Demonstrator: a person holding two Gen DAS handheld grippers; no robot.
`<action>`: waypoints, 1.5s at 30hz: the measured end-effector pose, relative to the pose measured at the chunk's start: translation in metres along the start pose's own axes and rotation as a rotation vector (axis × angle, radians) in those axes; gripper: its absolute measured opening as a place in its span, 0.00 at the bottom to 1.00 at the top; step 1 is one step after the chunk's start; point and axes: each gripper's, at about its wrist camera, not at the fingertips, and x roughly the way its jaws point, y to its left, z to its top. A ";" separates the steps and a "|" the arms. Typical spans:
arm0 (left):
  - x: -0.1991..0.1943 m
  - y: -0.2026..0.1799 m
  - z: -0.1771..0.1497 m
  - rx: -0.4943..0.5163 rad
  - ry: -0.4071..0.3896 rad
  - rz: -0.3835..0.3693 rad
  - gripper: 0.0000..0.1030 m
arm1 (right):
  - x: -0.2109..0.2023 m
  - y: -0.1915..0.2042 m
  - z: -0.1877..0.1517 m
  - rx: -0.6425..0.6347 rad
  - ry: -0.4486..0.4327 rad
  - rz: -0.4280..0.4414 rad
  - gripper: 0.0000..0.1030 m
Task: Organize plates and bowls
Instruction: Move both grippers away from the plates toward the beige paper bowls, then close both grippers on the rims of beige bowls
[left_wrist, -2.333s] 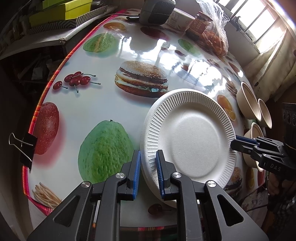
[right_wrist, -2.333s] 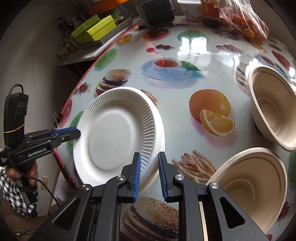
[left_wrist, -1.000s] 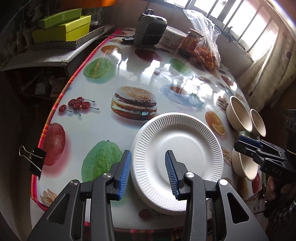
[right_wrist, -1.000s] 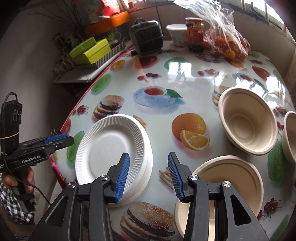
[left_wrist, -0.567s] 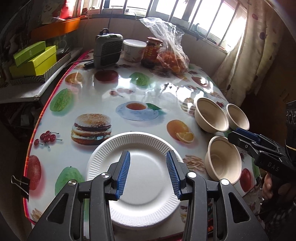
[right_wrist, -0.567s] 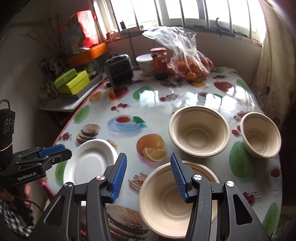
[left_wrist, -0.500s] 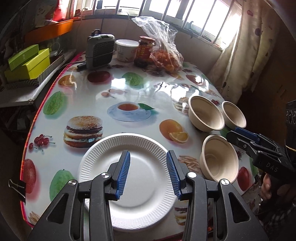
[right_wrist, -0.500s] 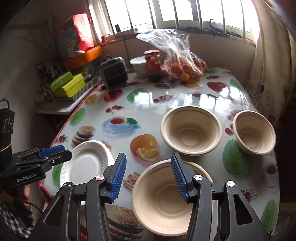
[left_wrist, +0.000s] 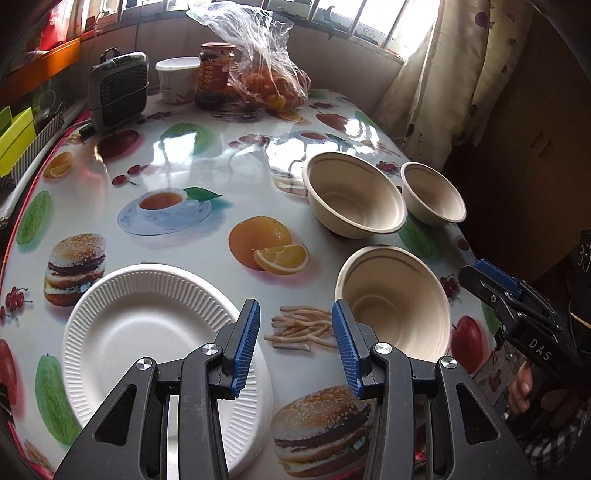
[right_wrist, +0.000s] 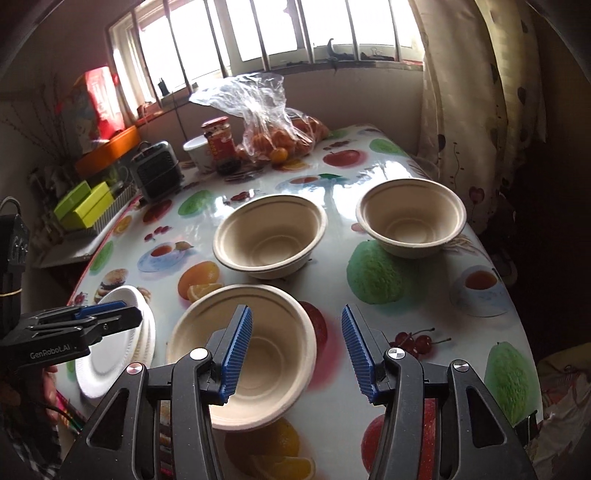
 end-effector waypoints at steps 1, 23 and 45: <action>0.003 -0.002 0.000 -0.004 0.008 -0.001 0.41 | 0.000 -0.004 -0.002 0.006 -0.006 0.002 0.49; 0.033 -0.013 0.045 -0.031 0.007 0.036 0.41 | 0.031 -0.034 0.022 -0.037 0.002 0.058 0.49; 0.078 -0.009 0.100 -0.040 0.027 0.073 0.36 | 0.084 -0.034 0.061 -0.051 0.045 0.093 0.48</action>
